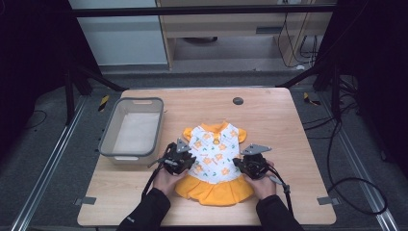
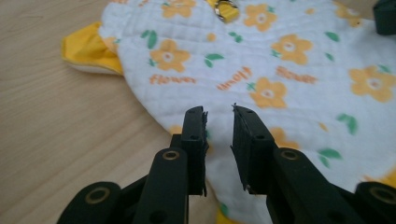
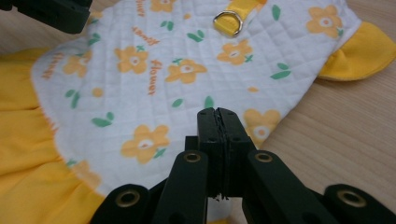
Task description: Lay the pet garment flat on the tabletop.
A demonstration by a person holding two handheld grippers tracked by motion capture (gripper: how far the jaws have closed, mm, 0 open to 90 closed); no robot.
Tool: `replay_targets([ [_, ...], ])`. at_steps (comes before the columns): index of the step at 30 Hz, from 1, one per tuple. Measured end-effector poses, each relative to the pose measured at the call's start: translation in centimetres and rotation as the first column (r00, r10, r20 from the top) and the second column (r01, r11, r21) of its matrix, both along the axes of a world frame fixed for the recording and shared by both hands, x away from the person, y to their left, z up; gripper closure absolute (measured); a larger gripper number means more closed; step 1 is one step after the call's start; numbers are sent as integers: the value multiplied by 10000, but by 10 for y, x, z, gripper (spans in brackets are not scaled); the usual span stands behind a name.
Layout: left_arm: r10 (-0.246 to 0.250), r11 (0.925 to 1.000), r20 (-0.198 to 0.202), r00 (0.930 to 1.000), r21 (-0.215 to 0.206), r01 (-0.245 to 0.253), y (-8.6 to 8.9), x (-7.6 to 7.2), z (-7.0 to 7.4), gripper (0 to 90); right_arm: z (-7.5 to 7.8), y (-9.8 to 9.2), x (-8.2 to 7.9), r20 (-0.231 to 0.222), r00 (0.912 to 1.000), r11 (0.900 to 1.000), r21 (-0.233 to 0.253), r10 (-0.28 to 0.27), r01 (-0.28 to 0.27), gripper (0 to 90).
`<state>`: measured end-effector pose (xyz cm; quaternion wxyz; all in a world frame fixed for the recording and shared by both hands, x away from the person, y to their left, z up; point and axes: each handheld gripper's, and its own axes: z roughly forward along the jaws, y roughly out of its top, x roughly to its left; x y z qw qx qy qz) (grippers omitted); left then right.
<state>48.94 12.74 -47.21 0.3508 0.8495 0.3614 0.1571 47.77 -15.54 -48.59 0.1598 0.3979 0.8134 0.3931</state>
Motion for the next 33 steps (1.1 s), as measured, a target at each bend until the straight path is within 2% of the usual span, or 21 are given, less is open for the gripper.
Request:
replay_targets([
  [3,-469,9982,-109,9988,377,473,2,-17,-6,737,1,-2,-11,-5,9996,9996,-33,272,-272,890],
  [6,-719,9939,-143,9973,825,728,2,-26,-15,743,-3,-4,-19,-234,9989,9989,-239,400,-406,887],
  [9,-769,9934,-208,9968,835,784,1,-31,-15,747,-10,-8,-25,-519,9979,9987,-296,388,-404,890],
  [16,-800,9921,7,9968,966,796,2,-40,-17,747,-12,-8,-36,-547,9967,9974,-363,595,-615,891],
  [18,-744,9931,36,9972,909,737,3,-41,-16,741,-12,-7,-38,-595,9966,9978,-294,573,-592,885],
  [21,-733,9950,-55,9973,672,735,8,-43,-10,678,-8,-9,-39,-556,9968,9984,-11,565,-567,874],
  [26,-452,9988,337,9984,-155,458,27,-51,9,621,3,-15,-44,1,9992,9976,561,403,-403,835],
  [29,-224,9986,588,9980,-460,251,43,-57,15,586,8,-22,-47,302,9992,9969,732,276,-298,807],
  [33,235,9975,669,9975,-678,-189,65,-66,15,515,13,-36,-53,777,9969,9955,950,-112,37,719],
])
